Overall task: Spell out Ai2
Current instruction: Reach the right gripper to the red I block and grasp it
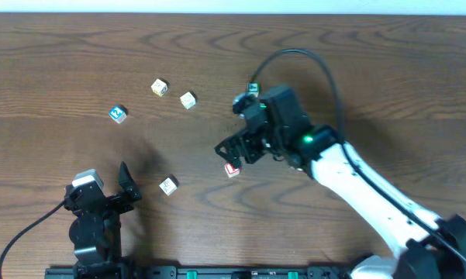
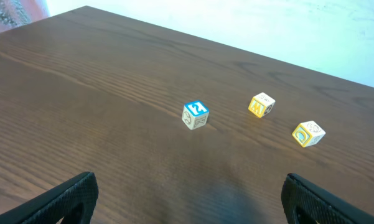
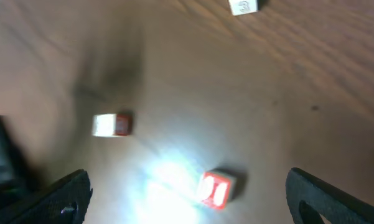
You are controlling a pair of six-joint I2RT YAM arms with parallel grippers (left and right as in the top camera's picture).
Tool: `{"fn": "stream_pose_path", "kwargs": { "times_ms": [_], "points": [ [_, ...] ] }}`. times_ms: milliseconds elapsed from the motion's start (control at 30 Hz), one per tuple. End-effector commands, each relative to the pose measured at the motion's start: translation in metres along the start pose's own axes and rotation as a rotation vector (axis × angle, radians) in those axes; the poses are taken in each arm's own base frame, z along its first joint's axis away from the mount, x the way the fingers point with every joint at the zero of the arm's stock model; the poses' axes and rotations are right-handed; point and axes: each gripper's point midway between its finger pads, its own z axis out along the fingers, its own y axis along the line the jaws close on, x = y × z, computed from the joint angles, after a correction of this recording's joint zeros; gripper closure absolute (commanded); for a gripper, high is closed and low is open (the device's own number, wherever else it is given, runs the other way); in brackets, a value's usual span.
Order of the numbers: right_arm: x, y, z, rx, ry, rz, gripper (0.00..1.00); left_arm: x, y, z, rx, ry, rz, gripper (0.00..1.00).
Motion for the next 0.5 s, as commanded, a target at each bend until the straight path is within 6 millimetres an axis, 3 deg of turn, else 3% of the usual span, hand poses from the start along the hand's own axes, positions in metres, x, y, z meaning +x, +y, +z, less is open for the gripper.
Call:
{"fn": "stream_pose_path", "kwargs": {
  "times_ms": [0,200,467],
  "points": [
    [0.001,-0.018,0.018,0.174,0.039,-0.106,0.01,0.01,0.005,0.003,-0.024,0.02,-0.002,0.05],
    [0.037,-0.026,0.056,0.255,0.178,-0.137,0.01,0.01,0.005,0.003,-0.024,0.02,-0.002,0.05],
    [0.076,-0.035,0.077,0.294,0.318,-0.129,0.07,0.01,0.005,0.003,-0.024,0.02,-0.002,0.05]
  ]
}}
